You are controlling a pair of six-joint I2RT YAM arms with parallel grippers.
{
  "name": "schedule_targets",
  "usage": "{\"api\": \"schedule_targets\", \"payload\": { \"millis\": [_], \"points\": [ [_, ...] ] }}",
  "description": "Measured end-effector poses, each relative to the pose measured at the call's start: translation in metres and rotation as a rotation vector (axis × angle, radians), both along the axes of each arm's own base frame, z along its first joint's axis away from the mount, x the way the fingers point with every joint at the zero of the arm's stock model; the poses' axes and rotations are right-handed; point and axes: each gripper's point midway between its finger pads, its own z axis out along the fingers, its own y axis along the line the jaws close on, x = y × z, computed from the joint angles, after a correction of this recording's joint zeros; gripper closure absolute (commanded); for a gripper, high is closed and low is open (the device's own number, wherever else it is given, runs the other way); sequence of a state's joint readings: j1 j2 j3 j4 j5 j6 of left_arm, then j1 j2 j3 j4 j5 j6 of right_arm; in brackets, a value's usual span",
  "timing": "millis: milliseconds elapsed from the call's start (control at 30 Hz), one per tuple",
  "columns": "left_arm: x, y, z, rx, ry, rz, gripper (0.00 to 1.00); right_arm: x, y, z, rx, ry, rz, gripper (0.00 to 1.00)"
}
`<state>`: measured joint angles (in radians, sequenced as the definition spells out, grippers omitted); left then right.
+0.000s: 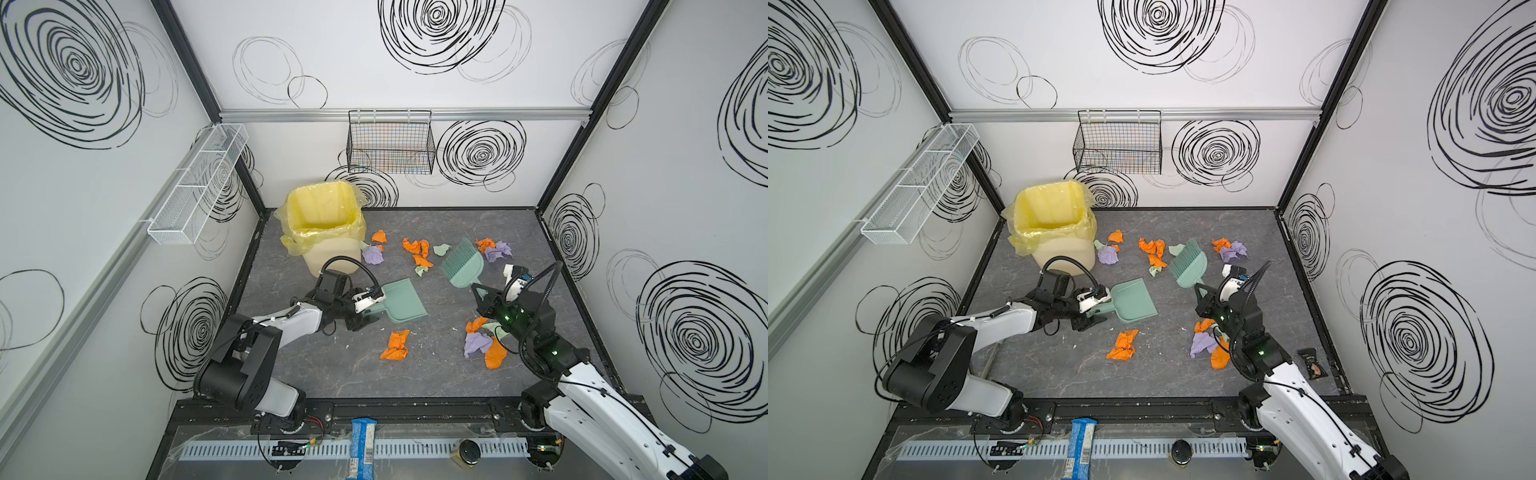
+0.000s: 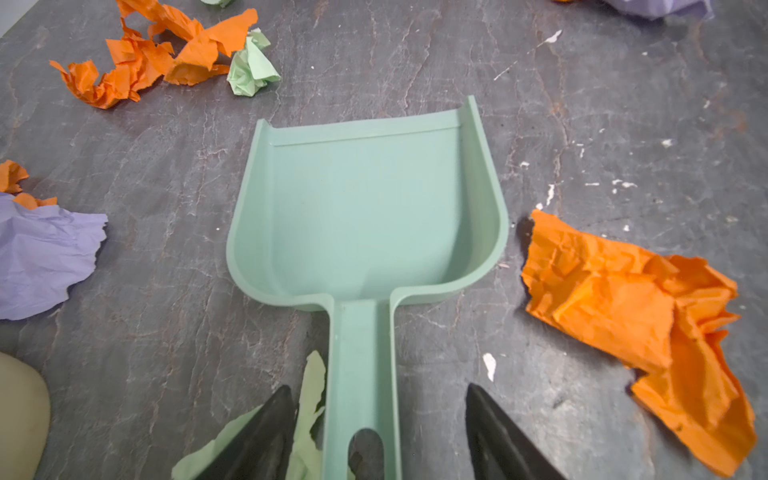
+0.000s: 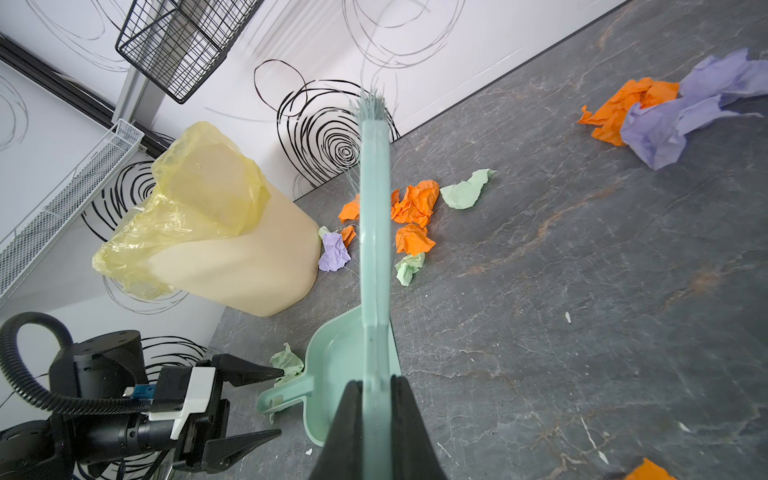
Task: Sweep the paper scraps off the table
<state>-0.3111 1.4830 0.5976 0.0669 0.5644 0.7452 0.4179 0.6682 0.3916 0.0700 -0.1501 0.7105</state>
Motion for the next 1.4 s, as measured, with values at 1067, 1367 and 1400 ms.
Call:
{"api": "schedule_targets", "payload": {
  "millis": [1067,1367,1400],
  "points": [
    [0.009,-0.025,-0.009,0.041,0.01,-0.065,0.65,0.0,0.0,-0.001,-0.002,0.004,0.0,1.0],
    [0.01,-0.025,-0.008,0.037,0.014,-0.056,0.41,0.0,0.0,-0.001,-0.002,0.003,0.0,1.0],
    [0.01,-0.025,-0.008,0.037,0.014,-0.055,0.41,0.0,0.0,-0.001,-0.002,0.004,0.0,1.0]
  ]
}}
